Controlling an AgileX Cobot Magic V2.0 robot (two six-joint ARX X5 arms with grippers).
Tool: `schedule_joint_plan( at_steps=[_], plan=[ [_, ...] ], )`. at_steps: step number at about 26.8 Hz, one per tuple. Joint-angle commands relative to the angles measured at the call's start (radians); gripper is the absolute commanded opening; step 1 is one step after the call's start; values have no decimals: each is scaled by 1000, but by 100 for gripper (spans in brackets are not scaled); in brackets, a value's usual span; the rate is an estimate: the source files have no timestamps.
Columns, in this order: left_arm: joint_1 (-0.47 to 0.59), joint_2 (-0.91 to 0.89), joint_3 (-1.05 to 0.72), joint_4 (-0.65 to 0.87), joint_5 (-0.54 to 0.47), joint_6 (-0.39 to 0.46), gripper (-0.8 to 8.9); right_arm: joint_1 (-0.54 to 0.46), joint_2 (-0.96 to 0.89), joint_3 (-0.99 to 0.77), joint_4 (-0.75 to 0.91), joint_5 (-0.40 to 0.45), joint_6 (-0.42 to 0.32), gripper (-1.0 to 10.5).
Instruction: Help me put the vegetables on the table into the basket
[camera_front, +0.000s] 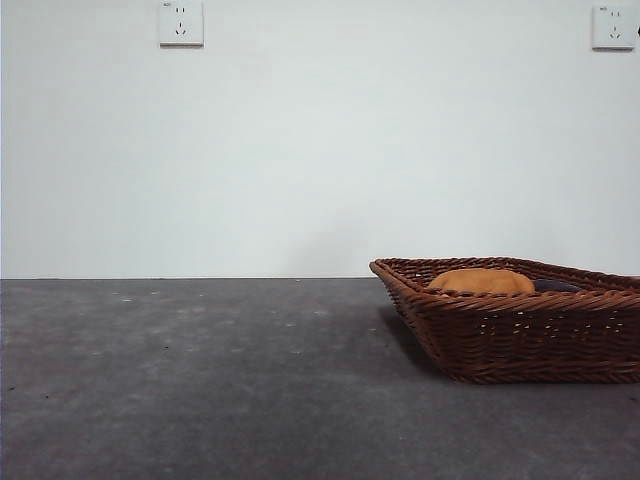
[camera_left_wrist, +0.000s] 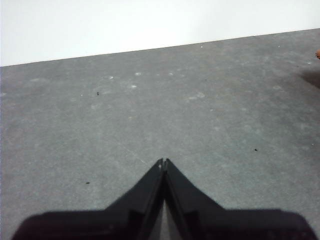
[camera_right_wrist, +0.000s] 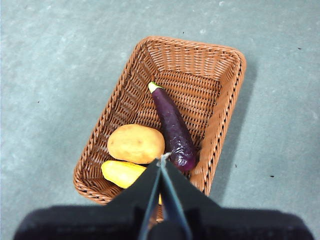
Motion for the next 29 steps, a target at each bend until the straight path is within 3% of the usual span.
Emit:
schedule_joint_plan(
  at_steps=[1,7,10,13,16,21,29],
  plan=[
    [3,6,-10,6,0,-6,-3,1,2,0,6,0,-5,2],
    [3,29,-10,6,0,-6,-3,1,-3,0,6,12,-11,2],
    [3,37,-10,6,0,-6,-3,0,-80,0,2,135,-36,2],
    [3,40,-10,6,0,-6,-3,0,-223,-24,63,85,-34,2],
    [3,40,-10,6,0,-6,-3,-9,-406,-147,223,87,-6,2],
    [3,40,-10,6,0,-6,-3,-34,-705,-513,490,90,80,2],
    [3,40,-10,6,0,-6,-3,-34,-937,-854,577,145,79,2]
  ],
)
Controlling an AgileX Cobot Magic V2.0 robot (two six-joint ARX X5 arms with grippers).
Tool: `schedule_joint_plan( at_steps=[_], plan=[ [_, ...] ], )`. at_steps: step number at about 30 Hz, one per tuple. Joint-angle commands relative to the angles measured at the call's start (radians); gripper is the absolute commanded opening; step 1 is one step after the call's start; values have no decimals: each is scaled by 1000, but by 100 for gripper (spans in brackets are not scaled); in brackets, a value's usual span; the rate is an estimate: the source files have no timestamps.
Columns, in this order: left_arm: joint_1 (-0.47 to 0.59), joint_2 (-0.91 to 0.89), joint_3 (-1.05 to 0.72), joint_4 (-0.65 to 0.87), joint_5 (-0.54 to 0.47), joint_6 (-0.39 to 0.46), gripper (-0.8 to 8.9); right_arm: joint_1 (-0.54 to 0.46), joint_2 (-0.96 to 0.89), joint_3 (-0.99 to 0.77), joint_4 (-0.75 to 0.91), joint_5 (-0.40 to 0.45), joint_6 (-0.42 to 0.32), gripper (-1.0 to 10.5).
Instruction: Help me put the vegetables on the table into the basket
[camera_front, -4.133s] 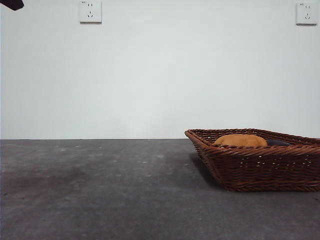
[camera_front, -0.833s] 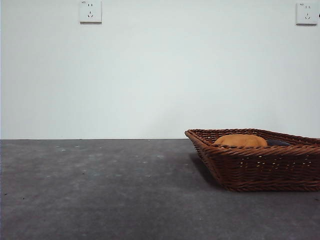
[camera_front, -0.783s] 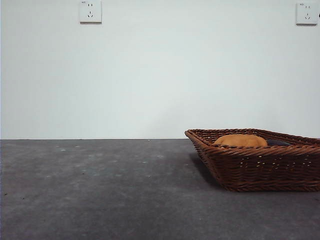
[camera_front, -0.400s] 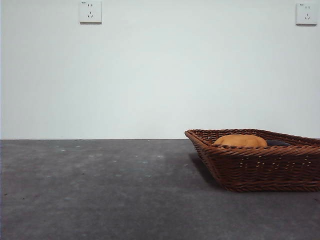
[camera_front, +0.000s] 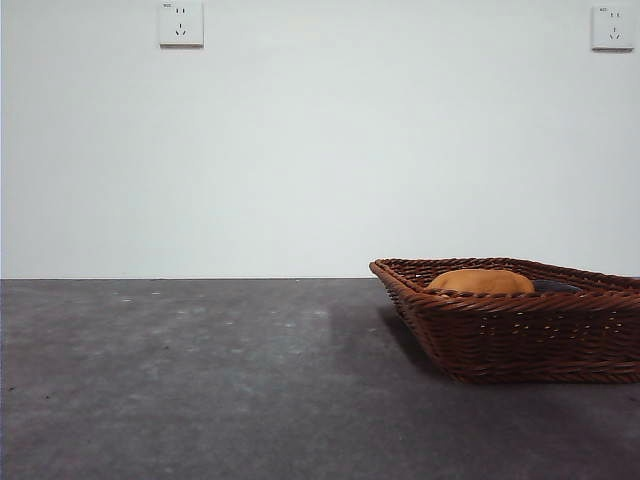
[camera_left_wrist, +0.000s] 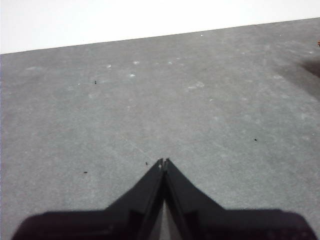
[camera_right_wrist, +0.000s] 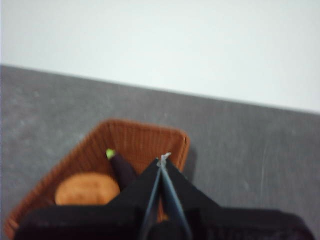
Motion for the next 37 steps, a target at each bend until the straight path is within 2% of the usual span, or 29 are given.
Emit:
schedule_joint_plan(
  at_steps=[1,6,15,37],
  plan=[
    [3,0,-10,6,0,-6,-3,-2,-64,-104,10,16,13,2],
    [3,0,-10,6,0,-6,-3,-2,-156,-228,9,26,39,2],
    [3,1,-10,6,0,-6,-3,-1,-156,-331,8,24,58,2],
    [3,4,-10,6,0,-6,-3,0,-155,-335,8,26,57,2]
  ],
)
